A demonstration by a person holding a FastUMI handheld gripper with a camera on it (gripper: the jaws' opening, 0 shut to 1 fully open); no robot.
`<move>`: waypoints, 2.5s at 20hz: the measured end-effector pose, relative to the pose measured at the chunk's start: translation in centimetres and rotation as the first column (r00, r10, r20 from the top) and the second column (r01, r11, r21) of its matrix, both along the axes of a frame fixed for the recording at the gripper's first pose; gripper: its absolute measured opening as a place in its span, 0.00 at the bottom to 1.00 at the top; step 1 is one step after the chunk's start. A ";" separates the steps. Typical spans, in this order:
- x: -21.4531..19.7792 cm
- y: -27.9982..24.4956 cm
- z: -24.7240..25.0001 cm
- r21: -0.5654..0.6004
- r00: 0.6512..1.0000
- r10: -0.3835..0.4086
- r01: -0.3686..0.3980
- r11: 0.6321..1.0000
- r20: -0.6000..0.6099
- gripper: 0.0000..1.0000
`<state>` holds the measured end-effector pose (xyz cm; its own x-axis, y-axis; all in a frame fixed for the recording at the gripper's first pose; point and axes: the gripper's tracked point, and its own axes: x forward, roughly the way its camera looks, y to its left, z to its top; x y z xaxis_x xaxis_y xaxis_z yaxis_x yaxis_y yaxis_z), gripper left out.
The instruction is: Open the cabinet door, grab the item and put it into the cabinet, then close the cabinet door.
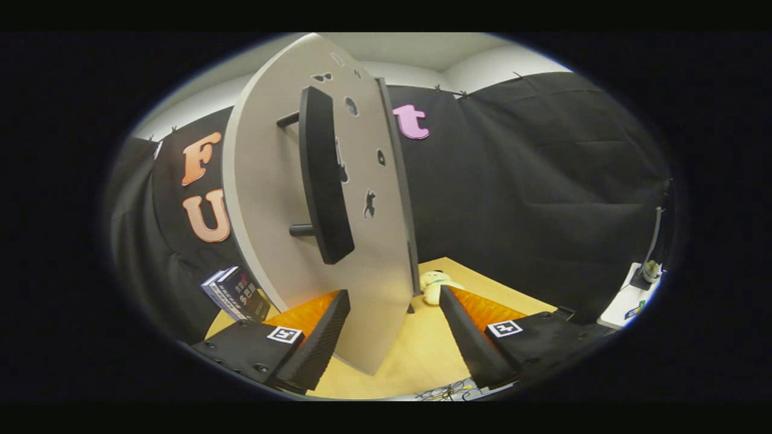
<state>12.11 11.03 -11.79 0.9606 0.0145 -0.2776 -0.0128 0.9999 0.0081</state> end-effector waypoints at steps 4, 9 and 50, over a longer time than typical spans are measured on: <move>2.6 4.6 -1.2 -0.039 0.997 0.067 -0.068 0.997 -0.026 0.97; 7.0 9.4 -2.8 -0.054 0.988 0.147 -0.150 0.987 -0.049 0.97; -3.8 7.6 9.7 -0.031 0.978 0.192 -0.190 0.981 0.088 0.97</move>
